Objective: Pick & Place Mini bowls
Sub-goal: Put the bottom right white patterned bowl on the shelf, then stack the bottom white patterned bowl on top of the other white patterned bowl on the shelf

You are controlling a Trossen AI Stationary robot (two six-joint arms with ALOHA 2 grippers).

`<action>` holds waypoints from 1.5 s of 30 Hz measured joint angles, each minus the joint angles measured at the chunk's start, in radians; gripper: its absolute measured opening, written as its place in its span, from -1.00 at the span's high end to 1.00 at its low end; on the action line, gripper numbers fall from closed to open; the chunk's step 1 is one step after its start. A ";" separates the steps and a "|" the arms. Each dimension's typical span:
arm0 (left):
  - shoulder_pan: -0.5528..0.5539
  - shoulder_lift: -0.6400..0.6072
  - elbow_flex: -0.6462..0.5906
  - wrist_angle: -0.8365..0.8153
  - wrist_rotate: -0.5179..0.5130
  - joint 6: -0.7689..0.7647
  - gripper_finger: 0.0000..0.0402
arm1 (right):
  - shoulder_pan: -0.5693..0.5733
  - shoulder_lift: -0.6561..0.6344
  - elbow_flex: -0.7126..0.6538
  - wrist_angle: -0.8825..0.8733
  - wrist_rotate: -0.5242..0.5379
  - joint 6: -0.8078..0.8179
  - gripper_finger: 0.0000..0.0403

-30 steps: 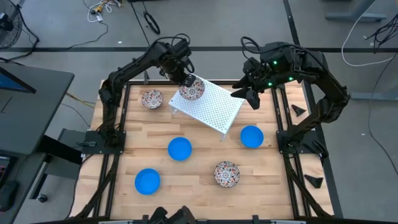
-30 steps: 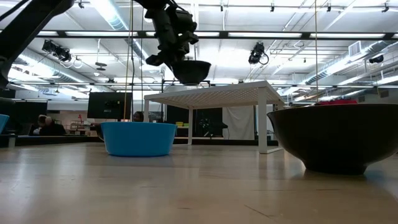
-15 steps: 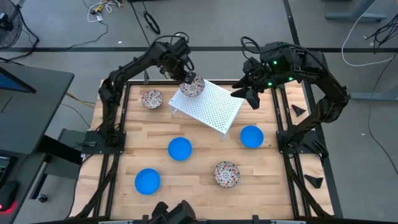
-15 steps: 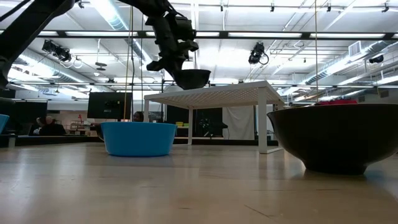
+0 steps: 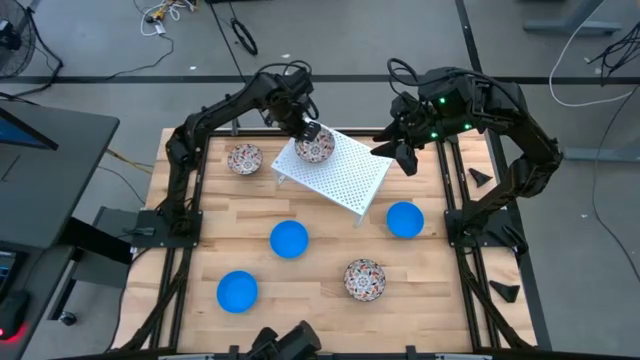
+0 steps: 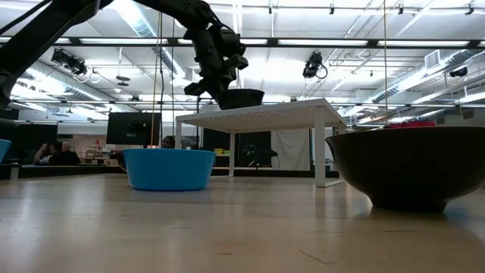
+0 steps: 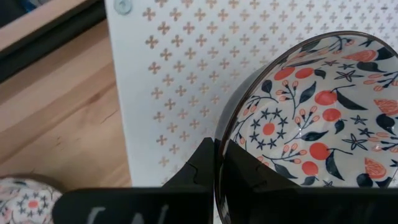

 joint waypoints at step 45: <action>0.035 -0.090 0.004 -0.023 0.011 -0.032 0.20 | 0.000 0.001 0.000 0.001 0.000 -0.018 0.08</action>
